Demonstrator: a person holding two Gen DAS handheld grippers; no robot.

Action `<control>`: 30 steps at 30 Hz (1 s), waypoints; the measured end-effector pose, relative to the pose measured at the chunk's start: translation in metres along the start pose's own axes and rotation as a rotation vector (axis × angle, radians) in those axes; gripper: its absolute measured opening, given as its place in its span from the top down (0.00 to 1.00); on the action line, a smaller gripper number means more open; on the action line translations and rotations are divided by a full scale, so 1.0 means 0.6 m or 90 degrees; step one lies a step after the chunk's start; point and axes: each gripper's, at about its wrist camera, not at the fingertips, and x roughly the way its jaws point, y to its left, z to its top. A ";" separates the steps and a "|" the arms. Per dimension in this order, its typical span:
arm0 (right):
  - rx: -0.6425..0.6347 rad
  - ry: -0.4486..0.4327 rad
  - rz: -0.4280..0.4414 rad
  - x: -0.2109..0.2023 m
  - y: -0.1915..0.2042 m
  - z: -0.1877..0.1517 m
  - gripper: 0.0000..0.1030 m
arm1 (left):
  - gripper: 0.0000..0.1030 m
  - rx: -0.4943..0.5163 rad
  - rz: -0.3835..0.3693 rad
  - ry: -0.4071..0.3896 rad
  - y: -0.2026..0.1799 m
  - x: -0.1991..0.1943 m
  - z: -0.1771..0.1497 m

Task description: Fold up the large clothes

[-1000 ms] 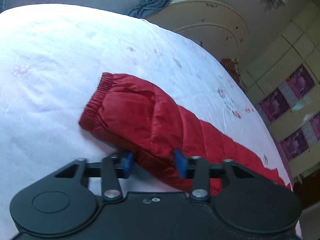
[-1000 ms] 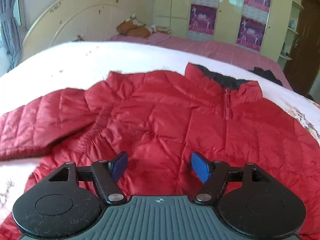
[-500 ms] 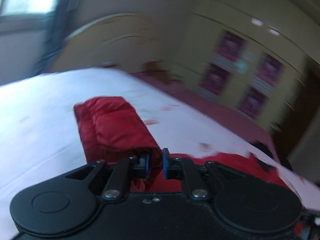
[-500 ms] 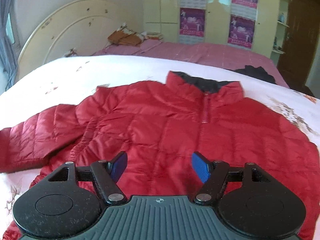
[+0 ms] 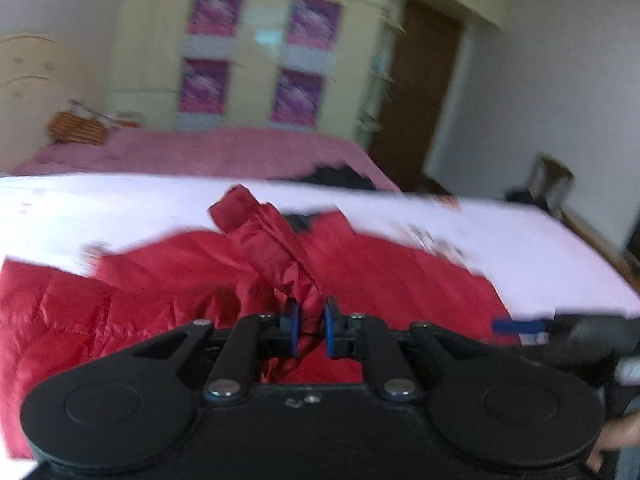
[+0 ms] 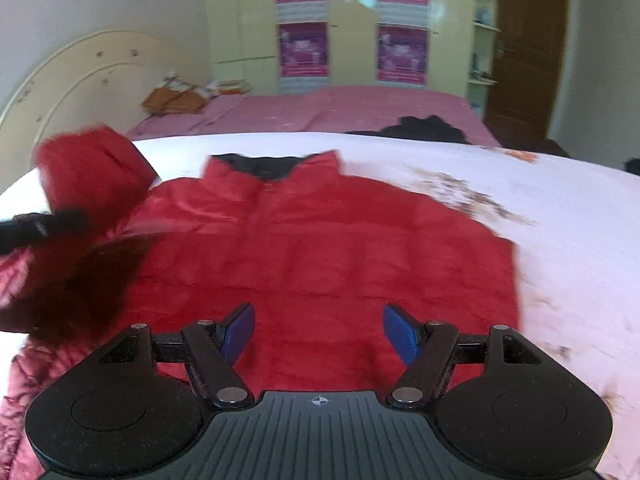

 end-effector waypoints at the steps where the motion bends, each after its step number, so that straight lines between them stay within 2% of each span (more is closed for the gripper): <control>1: 0.005 0.000 -0.007 -0.004 -0.010 -0.001 0.31 | 0.89 0.013 -0.004 0.014 -0.015 0.012 -0.008; 3: 0.014 -0.001 -0.013 -0.015 -0.027 -0.002 0.31 | 0.87 0.042 -0.009 0.045 -0.041 0.037 -0.024; 7: 0.024 -0.012 -0.016 -0.034 -0.045 0.000 0.31 | 0.73 0.087 0.007 0.078 -0.061 0.061 -0.052; 8: 0.026 -0.014 -0.012 -0.037 -0.047 0.002 0.31 | 0.62 0.092 0.010 0.082 -0.064 0.059 -0.058; 9: 0.030 -0.015 -0.008 -0.040 -0.048 0.004 0.31 | 0.44 0.096 0.017 0.083 -0.063 0.054 -0.060; 11: 0.042 -0.016 0.009 -0.041 -0.048 0.009 0.31 | 0.29 0.103 0.039 0.068 -0.059 0.042 -0.059; 16: 0.055 -0.002 0.039 -0.023 -0.034 0.022 0.31 | 0.28 0.107 0.082 0.039 -0.027 -0.011 -0.051; 23: 0.085 0.052 0.096 0.037 -0.003 0.021 0.31 | 0.27 0.089 0.200 0.006 0.061 -0.108 -0.065; 27: 0.097 0.087 0.133 0.065 0.016 0.016 0.31 | 0.27 0.086 0.264 0.012 0.102 -0.152 -0.088; 30: 0.091 0.089 0.133 0.074 0.026 0.012 0.32 | 0.31 0.076 0.289 0.040 0.129 -0.146 -0.107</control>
